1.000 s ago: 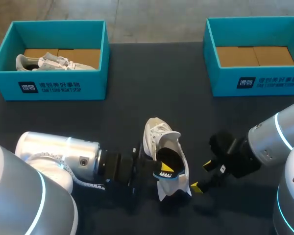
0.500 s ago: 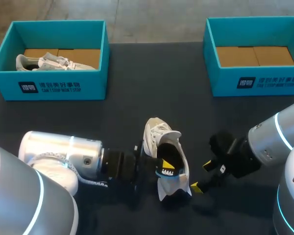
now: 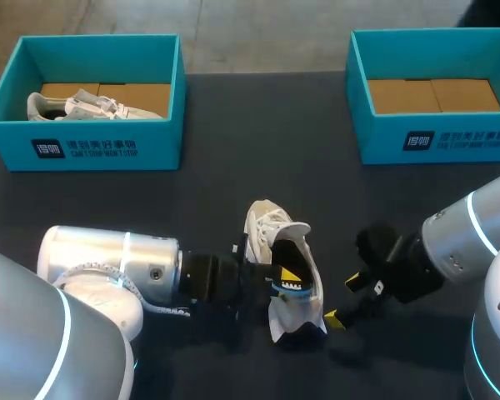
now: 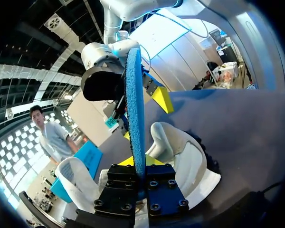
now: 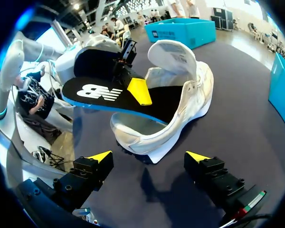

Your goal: Take the shoe out of the shoebox, open the shoe tongue, remove and reinsert the insole, then place the shoe into the shoebox

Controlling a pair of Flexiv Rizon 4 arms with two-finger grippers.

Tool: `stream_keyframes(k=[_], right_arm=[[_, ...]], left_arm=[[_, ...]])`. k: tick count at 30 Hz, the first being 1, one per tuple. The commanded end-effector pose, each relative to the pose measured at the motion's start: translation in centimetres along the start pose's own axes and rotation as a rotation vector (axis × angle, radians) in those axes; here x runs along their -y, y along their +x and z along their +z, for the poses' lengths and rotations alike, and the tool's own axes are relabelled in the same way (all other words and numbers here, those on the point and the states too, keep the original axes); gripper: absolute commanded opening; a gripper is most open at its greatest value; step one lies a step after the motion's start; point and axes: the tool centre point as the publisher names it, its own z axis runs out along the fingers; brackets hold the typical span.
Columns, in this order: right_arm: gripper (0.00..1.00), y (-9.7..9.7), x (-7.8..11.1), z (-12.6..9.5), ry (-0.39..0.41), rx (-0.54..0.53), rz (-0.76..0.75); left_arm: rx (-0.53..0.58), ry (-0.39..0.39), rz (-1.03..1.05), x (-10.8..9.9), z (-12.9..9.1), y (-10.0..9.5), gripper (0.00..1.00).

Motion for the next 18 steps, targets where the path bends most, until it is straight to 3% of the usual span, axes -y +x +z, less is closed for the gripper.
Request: stream_keyframes(k=[1,5,12,16,18], right_arm=[[1.0,0.2,0.0,0.2,0.001,0.004,0.001],[1.0,0.2,0.0,0.2,0.001,0.004,0.001],[1.0,0.2,0.0,0.2,0.001,0.004,0.001],[1.0,0.2,0.0,0.2,0.001,0.004,0.001],[1.0,0.2,0.0,0.2,0.001,0.004,0.001]], left_arm=[[-0.013,0.006,-0.002,0.4,-0.1,0.2,0.31],[-0.018,0.011,0.002,1.0,-0.7,0.3,0.39],[-0.027,0.026,0.016,2.3,-1.7,0.4,0.38],[-0.031,0.033,0.02,2.8,-1.9,0.5,0.34],[-0.033,0.034,0.02,2.8,-1.9,0.5,0.24]])
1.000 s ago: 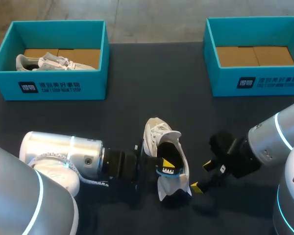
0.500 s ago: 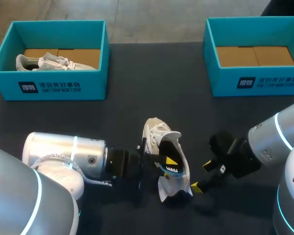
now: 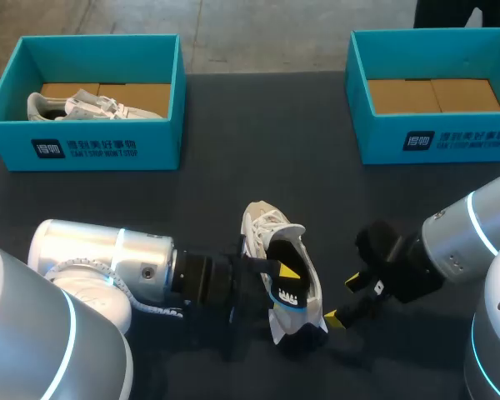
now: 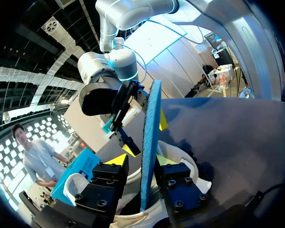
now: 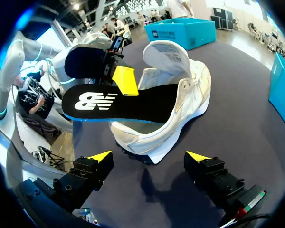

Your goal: Take the shoe out of the shoebox, open the shoe tongue, remove and reinsert the insole, then place the shoe into the shoebox

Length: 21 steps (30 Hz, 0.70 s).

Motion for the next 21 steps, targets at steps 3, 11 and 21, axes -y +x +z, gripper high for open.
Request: stream_keyframes(k=[3,11,21], right_arm=[[1.0,0.2,0.0,0.2,0.001,0.004,0.001],[1.0,0.2,0.0,0.2,0.001,0.004,0.001],[1.0,0.2,0.0,0.2,0.001,0.004,0.001]], left_arm=[[-0.005,0.004,0.005,0.5,-0.6,0.3,0.04],[-0.004,0.004,0.029,-0.3,0.3,0.5,0.0],[0.041,-0.03,0.052,-1.4,1.0,0.1,0.0]])
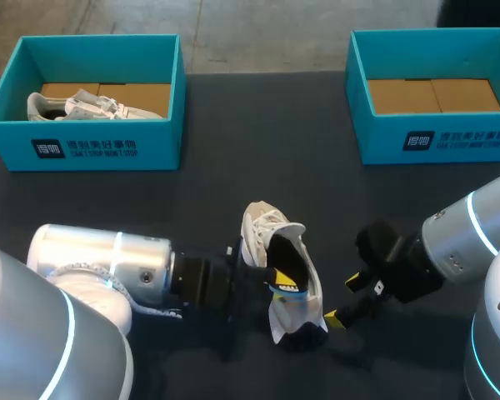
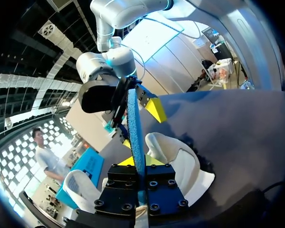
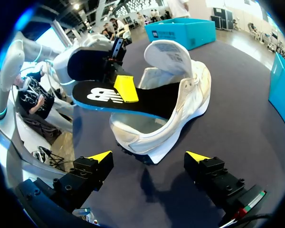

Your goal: Take the shoe out of the shoebox, open the shoe tongue, remove and reinsert the insole, then place the shoe into the shoebox

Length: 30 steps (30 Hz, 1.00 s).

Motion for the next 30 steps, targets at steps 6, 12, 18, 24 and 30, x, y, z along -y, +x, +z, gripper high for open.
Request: stream_keyframes(k=[6,12,18,24,30], right_arm=[[1.0,0.2,0.0,0.2,0.001,0.004,0.001],[1.0,0.2,0.0,0.2,0.001,0.004,0.001],[1.0,0.2,0.0,0.2,0.001,0.004,0.001],[1.0,0.2,0.0,0.2,0.001,0.004,0.001],[1.0,0.2,0.0,0.2,0.001,0.004,0.001]], left_arm=[[0.012,-0.047,0.021,-0.4,1.4,0.4,0.0],[0.047,-0.119,0.047,-0.4,1.2,0.3,0.0],[0.051,-0.151,0.034,-0.4,1.0,0.3,0.0],[0.044,-0.132,-0.003,-0.3,0.8,0.5,0.0],[0.048,-0.108,-0.021,0.3,0.2,0.4,0.58]])
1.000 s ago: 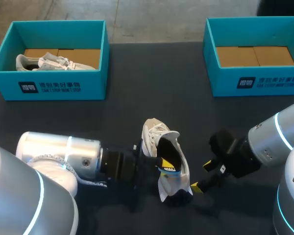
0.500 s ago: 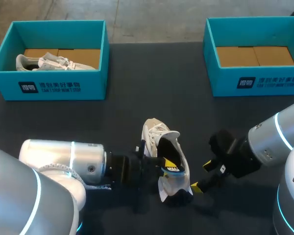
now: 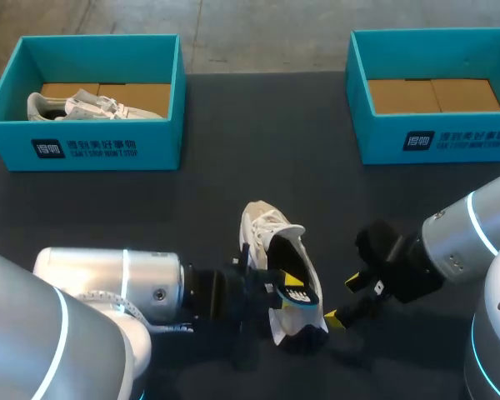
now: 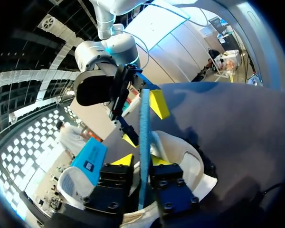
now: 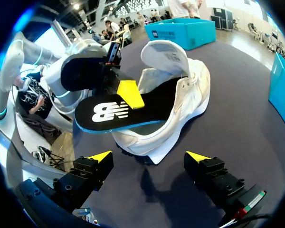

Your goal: Take the shoe out of the shoebox, open the shoe tongue, remove and reinsert the insole, then place the shoe into the shoebox

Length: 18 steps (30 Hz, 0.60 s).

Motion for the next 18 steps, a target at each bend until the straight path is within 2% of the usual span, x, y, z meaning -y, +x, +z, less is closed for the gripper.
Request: stream_keyframes(k=[1,3,8,13,15,18], right_arm=[[1.0,0.2,0.0,0.2,0.001,0.004,0.001],[1.0,0.2,0.0,0.2,0.001,0.004,0.001],[1.0,0.2,0.0,0.2,0.001,0.004,0.001],[1.0,0.2,0.0,0.2,0.001,0.004,0.001],[1.0,0.2,0.0,0.2,0.001,0.004,0.001],[1.0,0.2,0.0,0.2,0.001,0.004,0.001]], left_arm=[[0.001,0.013,-0.002,0.4,-1.0,0.0,0.56],[-0.003,0.022,-0.004,0.6,-1.4,-0.1,0.48],[-0.016,0.047,-0.007,1.0,-2.1,-0.2,0.47],[-0.022,0.068,-0.006,1.1,-2.2,-0.3,0.41],[-0.028,0.077,-0.003,1.2,-2.2,-0.4,0.37],[-0.04,0.093,0.003,1.4,-2.0,-0.4,0.24]])
